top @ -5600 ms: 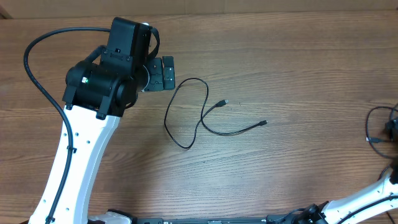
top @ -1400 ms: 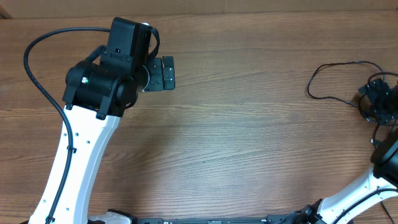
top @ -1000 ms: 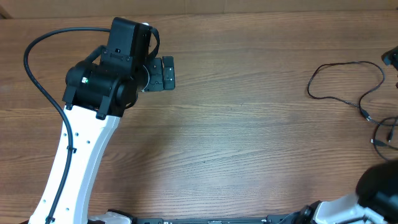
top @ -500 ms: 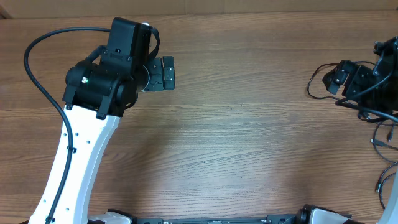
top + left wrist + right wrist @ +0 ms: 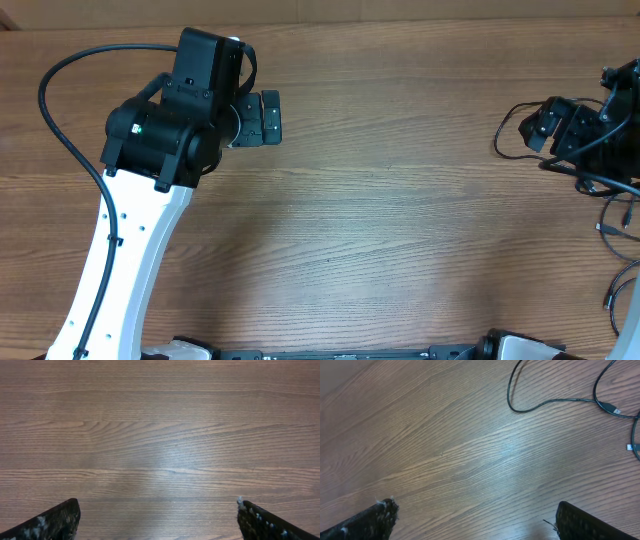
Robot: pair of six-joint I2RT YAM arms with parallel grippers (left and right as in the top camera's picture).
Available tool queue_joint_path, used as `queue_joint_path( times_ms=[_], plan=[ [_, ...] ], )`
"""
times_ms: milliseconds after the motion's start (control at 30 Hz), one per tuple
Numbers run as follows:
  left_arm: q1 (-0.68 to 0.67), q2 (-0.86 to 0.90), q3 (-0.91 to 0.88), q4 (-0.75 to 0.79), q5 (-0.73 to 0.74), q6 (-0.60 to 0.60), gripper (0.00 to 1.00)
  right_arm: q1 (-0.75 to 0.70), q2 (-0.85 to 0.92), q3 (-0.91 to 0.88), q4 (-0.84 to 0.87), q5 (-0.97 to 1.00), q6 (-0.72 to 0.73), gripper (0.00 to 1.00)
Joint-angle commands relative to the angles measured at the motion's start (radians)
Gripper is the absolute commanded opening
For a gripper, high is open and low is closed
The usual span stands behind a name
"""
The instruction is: Untangle cables
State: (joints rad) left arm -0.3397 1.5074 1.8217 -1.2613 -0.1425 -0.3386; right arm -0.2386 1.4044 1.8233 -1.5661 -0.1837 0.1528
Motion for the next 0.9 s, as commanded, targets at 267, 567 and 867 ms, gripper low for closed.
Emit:
queue_joint_path(
  times_ms=[267, 567, 867],
  plan=[
    [-0.001, -0.018, 0.003, 0.004, -0.037, 0.020, 1.00, 0.004, -0.001, 0.016, 0.001, -0.001, -0.005, 1.00],
    [-0.001, -0.269, -0.427, 0.665, 0.073, 0.018, 1.00, 0.004, 0.000, 0.016, 0.001, -0.001, -0.005, 1.00],
    [0.080, -0.746, -1.128, 1.378, 0.089, -0.063, 1.00, 0.004, 0.000, 0.016, 0.001, -0.001, -0.005, 1.00]
  ],
)
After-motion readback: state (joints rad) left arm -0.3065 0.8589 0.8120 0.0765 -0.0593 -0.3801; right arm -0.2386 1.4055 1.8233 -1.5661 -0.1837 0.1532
